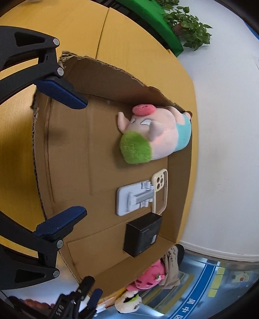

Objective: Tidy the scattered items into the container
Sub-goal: 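Move the right tool to the black sunglasses on the table, then close the right tool's fingers on the sunglasses' frame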

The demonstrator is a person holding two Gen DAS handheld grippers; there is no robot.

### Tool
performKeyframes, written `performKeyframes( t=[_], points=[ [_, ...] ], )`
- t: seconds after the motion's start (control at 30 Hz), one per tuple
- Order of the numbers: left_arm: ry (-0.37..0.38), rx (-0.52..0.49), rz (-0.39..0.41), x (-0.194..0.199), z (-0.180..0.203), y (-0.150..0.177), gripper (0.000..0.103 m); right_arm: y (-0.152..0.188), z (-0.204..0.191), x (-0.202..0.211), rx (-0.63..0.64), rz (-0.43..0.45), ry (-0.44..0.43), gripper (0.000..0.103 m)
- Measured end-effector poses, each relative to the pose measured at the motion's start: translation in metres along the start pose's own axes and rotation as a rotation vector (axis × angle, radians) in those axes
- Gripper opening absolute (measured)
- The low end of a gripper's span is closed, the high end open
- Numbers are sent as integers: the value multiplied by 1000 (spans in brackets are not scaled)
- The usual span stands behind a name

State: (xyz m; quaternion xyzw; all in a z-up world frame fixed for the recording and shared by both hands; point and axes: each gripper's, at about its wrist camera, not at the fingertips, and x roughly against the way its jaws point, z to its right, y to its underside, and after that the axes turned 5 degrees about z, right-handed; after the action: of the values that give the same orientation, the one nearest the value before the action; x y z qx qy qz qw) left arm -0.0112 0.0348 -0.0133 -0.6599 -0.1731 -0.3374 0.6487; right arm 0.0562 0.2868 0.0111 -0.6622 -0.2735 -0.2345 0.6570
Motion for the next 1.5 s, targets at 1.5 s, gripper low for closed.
performKeyframes(
  t=[1.5],
  points=[
    [592,-88,-354,102,119,152,100,97,-37,43,-128,-393,-308,77]
  ],
)
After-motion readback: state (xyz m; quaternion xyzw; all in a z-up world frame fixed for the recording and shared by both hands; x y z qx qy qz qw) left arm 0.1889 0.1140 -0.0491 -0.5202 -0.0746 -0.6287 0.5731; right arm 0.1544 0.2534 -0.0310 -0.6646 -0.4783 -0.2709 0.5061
